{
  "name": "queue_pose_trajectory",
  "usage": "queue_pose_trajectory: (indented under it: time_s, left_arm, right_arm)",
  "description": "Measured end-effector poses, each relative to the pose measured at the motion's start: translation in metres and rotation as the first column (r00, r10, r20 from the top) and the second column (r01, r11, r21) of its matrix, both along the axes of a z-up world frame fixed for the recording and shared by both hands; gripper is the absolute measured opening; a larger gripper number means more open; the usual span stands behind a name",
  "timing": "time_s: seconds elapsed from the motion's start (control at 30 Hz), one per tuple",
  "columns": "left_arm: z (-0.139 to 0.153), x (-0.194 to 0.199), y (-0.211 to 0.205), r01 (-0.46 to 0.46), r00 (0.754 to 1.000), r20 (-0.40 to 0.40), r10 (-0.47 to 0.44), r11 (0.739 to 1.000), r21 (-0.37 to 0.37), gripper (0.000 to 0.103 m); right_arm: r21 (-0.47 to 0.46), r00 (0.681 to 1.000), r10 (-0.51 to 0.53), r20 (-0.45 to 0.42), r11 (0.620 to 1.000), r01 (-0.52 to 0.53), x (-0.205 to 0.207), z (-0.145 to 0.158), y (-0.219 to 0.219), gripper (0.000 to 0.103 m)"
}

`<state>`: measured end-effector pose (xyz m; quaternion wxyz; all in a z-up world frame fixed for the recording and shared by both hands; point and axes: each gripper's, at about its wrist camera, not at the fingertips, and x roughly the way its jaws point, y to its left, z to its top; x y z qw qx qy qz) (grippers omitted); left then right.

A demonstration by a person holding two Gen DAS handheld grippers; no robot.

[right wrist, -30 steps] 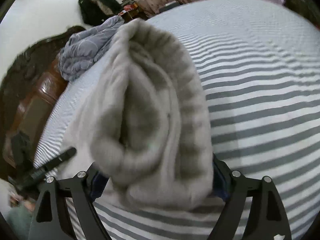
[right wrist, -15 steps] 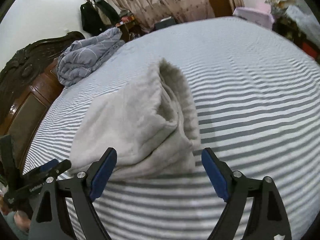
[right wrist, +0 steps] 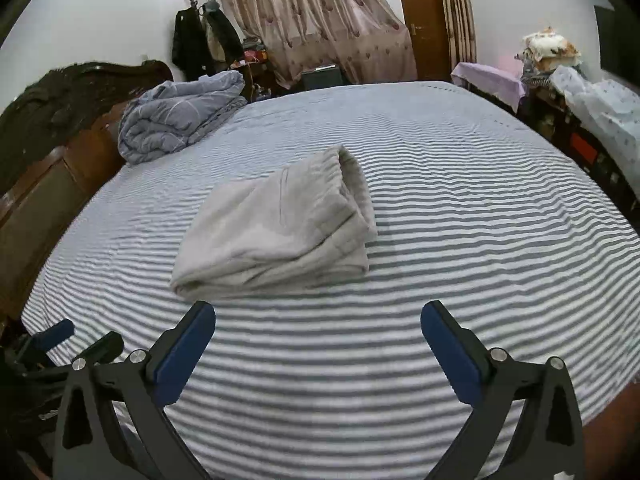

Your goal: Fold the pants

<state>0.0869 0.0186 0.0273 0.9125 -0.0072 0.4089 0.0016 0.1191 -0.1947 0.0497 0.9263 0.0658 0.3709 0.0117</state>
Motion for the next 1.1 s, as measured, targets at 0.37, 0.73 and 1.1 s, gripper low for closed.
queue_pose_trajectory:
  time_s: [0.37,0.73,1.1]
  left_arm:
    - [0.003,-0.037,0.01,-0.045,0.999,-0.002,0.045,0.999,-0.004,0.102]
    - [0.007,-0.06,0.007,-0.018,1.0,0.02,0.018,1.0,-0.003,0.102]
    - [-0.001,-0.052,0.002,-0.036,0.999,0.02,0.035,0.998,0.051,0.102]
  right_arm:
    - [-0.118,0.998,0.06,-0.007,0.991,-0.061,-0.036,0.002,0.019,0.102]
    - [-0.166,0.998,0.052,-0.02,0.985,-0.055,-0.058,0.008,0.024,0.102]
    - [-0.149,0.996,0.066,-0.054,0.986,-0.073,-0.047,-0.009,0.026,0.102]
